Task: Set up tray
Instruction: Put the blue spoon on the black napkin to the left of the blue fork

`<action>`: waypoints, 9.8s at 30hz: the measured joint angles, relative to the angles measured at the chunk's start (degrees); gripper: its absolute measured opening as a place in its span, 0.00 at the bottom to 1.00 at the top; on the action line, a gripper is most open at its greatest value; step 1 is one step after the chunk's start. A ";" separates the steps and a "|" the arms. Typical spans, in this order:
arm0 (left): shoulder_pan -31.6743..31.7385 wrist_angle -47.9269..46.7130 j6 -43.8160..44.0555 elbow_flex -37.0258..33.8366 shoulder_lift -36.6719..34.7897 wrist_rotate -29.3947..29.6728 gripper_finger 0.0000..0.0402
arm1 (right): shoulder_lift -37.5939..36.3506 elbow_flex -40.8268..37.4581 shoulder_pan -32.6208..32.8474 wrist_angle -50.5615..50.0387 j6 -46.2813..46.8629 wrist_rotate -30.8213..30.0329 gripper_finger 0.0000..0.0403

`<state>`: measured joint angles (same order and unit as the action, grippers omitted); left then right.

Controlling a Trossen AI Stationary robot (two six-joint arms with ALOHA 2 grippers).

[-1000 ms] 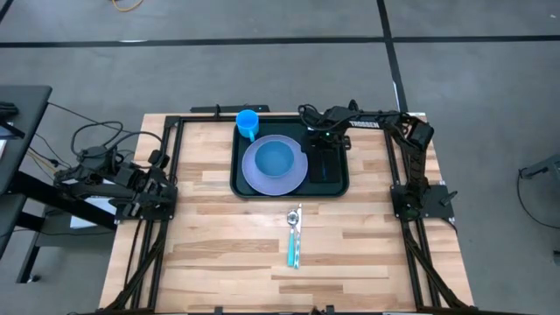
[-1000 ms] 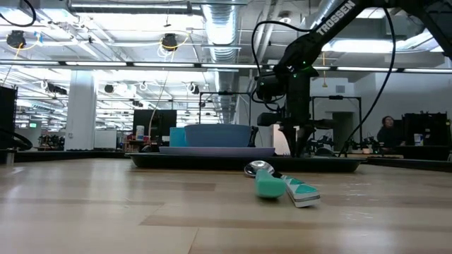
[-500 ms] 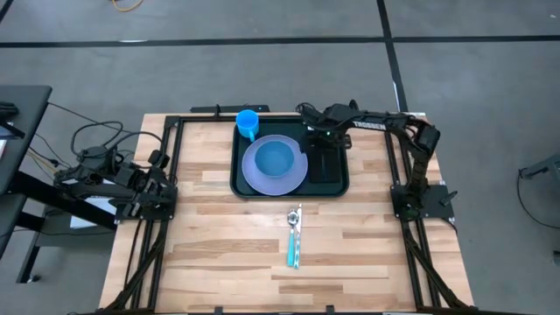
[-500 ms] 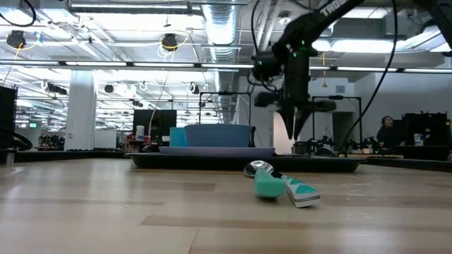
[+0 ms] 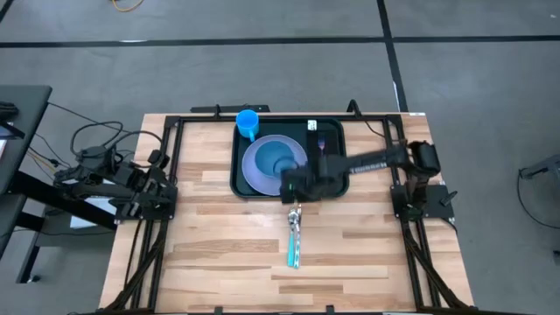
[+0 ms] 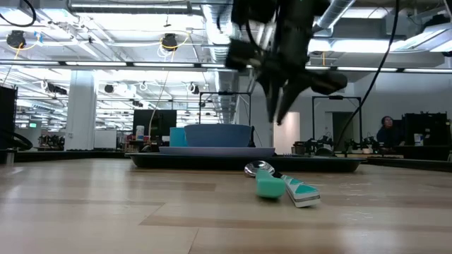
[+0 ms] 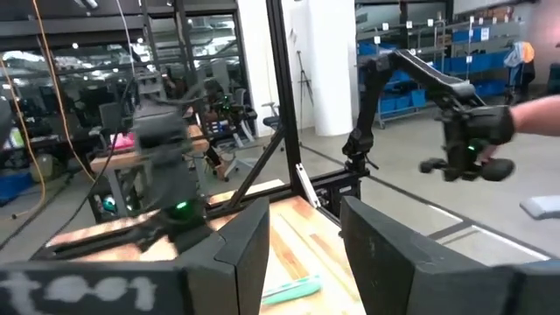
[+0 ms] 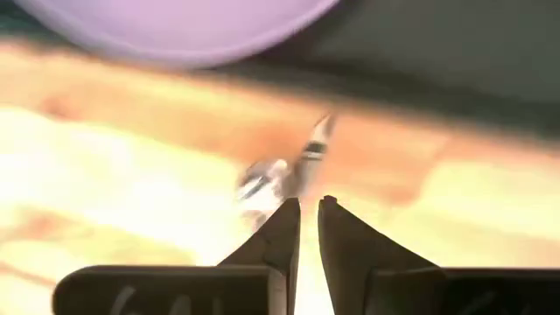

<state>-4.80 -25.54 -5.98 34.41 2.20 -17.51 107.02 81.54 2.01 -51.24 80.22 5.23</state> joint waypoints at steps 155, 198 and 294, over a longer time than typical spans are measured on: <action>0.04 8.98 12.24 0.00 0.79 -3.13 0.33 | 16.13 0.44 12.00 19.10 18.32 2.38 0.06; 0.04 8.98 12.24 0.00 0.79 -3.15 0.33 | 16.76 17.02 7.19 -8.14 4.99 2.41 0.08; 0.02 0.98 5.57 0.02 0.79 2.88 0.33 | 16.94 11.93 -29.88 -13.40 -26.15 -0.07 0.07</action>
<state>-4.78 -24.56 -0.41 34.44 2.98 -14.63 123.96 93.47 -27.87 -64.64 54.06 5.17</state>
